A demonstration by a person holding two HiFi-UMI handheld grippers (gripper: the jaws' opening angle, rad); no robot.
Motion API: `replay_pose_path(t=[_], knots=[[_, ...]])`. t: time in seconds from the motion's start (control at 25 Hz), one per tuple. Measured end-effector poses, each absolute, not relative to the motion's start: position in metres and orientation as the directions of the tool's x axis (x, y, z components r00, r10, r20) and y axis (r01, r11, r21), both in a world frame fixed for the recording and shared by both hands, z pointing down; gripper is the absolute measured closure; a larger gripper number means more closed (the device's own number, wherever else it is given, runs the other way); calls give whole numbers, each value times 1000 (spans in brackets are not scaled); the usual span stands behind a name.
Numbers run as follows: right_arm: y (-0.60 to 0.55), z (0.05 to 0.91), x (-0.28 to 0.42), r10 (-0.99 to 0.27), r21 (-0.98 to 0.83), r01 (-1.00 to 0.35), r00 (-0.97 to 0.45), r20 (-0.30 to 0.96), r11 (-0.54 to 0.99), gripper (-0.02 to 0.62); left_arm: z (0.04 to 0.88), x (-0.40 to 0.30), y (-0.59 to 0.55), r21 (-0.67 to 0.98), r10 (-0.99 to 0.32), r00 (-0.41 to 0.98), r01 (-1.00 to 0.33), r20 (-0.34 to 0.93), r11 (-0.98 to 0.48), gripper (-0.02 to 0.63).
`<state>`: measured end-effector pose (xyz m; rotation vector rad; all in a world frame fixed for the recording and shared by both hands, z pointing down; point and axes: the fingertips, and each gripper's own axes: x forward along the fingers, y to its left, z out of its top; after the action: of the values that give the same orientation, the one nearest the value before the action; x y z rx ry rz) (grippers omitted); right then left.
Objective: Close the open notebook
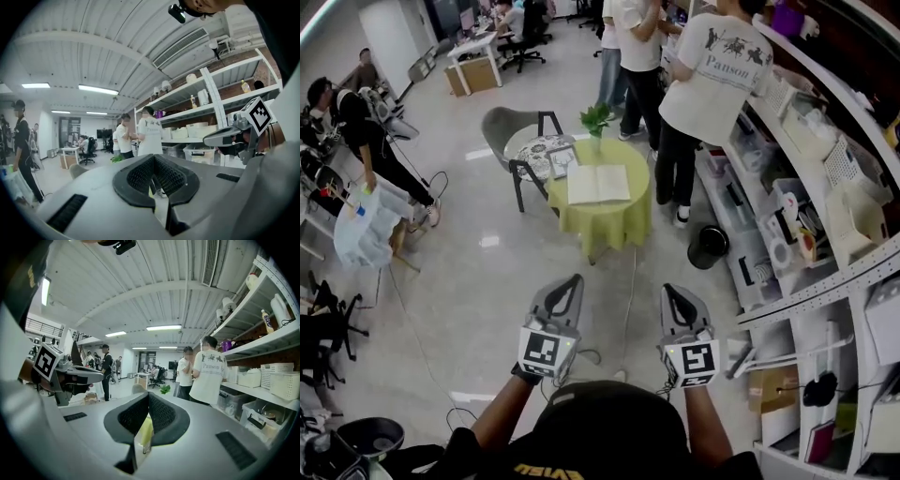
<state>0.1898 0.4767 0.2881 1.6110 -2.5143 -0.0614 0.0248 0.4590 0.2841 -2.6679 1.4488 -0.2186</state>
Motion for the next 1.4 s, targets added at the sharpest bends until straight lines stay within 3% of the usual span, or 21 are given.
replay_pose_path(t=[0.76, 1.12, 1.24, 1.4], knots=[[470, 276, 170, -909, 108, -902, -413, 64, 418, 579, 277, 7, 462, -166, -850, 520, -834, 81, -526, 588], [473, 271, 169, -902, 75, -899, -430, 46, 432, 374, 273, 8, 466, -172, -851, 520, -834, 69, -524, 588], [473, 274, 168, -897, 66, -895, -439, 49, 441, 236, 275, 7, 468, -166, -855, 512, -839, 76, -517, 588], [470, 277, 174, -892, 63, -890, -449, 54, 452, 189, 276, 11, 467, -159, -860, 502, -845, 93, -510, 588]])
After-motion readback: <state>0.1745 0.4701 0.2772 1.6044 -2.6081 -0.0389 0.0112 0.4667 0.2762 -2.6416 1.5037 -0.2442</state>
